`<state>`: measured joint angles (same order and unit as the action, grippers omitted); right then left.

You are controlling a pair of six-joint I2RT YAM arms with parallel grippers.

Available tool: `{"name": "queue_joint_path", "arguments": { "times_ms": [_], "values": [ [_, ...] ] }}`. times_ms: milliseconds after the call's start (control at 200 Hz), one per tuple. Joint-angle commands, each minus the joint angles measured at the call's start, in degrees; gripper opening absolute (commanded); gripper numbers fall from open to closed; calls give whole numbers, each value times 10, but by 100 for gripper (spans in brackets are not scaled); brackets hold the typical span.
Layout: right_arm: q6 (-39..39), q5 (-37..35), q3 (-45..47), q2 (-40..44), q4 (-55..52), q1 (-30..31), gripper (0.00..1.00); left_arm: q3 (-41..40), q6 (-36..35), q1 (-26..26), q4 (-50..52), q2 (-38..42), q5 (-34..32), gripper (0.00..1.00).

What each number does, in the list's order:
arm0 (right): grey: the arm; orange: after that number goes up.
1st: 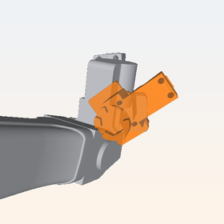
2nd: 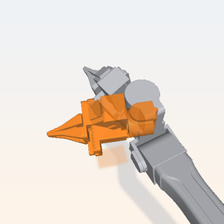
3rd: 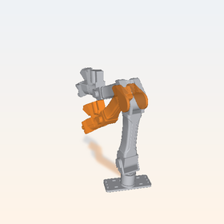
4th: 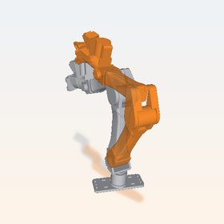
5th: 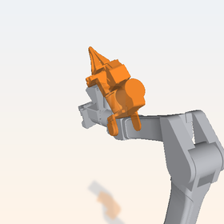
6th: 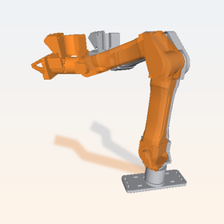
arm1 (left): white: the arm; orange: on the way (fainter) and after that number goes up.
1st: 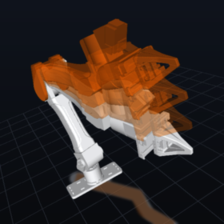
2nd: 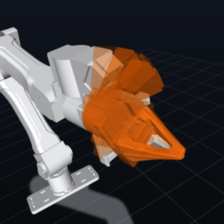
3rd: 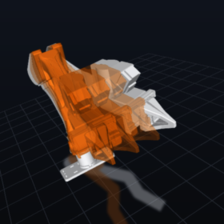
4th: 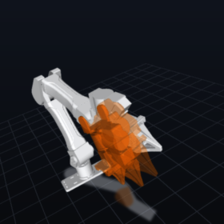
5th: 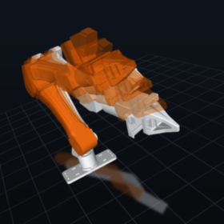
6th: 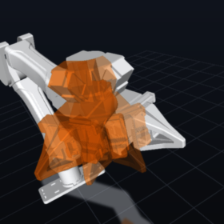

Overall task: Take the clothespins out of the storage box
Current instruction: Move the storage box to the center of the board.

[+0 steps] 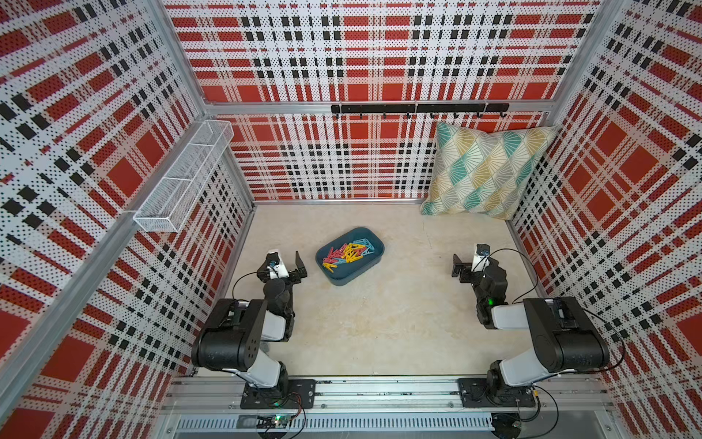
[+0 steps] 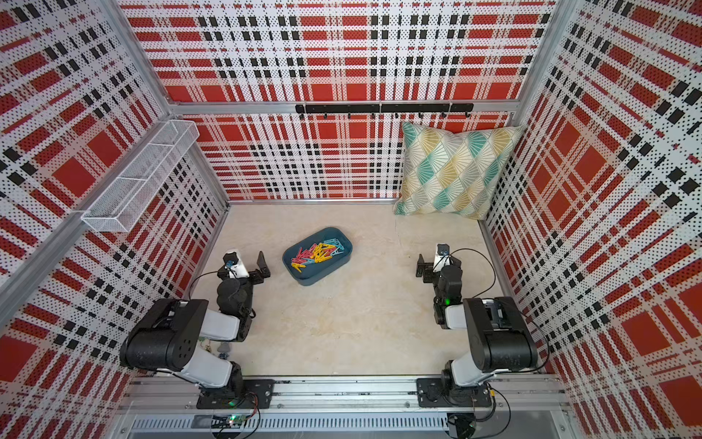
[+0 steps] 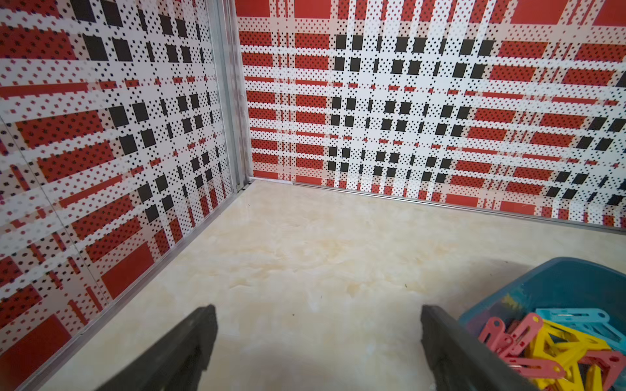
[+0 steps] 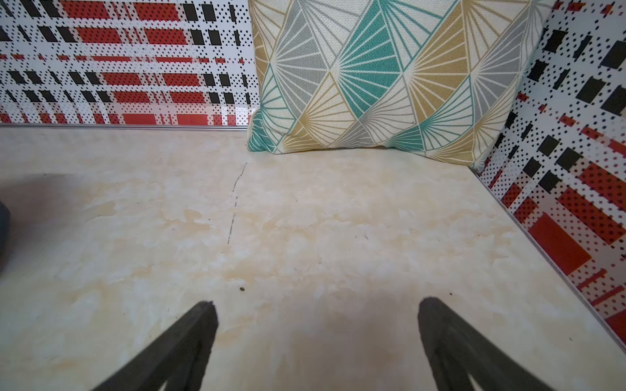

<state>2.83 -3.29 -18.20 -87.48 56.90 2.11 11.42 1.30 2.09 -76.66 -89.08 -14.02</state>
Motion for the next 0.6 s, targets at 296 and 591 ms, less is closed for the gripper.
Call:
{"name": "queue_joint_path", "arguments": {
  "times_ms": [296, 591],
  "values": [
    [-1, -5, -9, -6, 12, -5, 100, 8, -4, 1, -14, -5, -2, 99],
    [0, -5, -10, -6, 13, -5, 100, 11, -3, -1, -13, -7, 2, 99]
  ]
}}
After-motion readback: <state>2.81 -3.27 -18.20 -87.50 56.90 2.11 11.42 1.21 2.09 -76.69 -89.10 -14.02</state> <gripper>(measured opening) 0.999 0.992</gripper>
